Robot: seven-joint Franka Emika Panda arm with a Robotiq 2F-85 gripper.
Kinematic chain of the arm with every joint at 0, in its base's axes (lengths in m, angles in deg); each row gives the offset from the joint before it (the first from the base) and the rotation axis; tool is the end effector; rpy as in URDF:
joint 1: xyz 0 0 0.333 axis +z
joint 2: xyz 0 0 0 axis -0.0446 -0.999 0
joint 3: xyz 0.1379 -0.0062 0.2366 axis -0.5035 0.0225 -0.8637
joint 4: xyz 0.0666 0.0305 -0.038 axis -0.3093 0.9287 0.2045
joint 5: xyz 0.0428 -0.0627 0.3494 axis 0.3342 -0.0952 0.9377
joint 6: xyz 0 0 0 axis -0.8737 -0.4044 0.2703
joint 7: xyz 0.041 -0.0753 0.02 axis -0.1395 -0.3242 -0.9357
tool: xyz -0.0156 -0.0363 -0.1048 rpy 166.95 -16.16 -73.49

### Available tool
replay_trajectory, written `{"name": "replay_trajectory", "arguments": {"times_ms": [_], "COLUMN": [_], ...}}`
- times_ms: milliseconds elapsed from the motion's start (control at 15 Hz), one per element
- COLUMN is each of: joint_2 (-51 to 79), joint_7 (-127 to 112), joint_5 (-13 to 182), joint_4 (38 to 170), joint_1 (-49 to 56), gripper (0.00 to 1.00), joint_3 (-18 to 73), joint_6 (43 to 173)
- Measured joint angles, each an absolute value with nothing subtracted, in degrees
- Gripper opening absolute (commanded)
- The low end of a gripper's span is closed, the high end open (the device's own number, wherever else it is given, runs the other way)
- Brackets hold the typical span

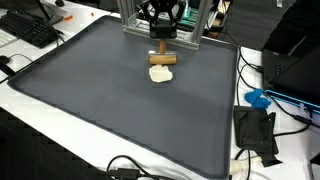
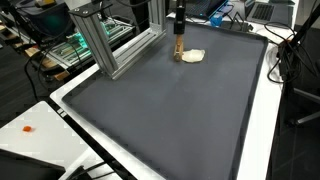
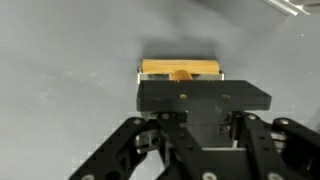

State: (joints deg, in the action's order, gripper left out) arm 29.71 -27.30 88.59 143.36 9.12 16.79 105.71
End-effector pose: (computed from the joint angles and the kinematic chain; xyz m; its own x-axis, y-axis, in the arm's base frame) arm 0.4713 0.1155 0.3198 0.8834 0.4687 0.0038 0.4686 -0.8832 -0.0196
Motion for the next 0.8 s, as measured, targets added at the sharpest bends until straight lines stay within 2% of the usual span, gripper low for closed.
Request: {"name": "replay_trajectory", "arguments": {"times_ms": [400,800], "joint_2": [32.55,41.64], "joint_7": [-22.09,-12.61], "joint_5": [88.59,88.98], "joint_4": [143.39,144.37], "joint_1": [8.57,8.69], "gripper": [0.23,0.23], "joint_3": [17.86,17.67], "joint_6": [104.13,99.34]}}
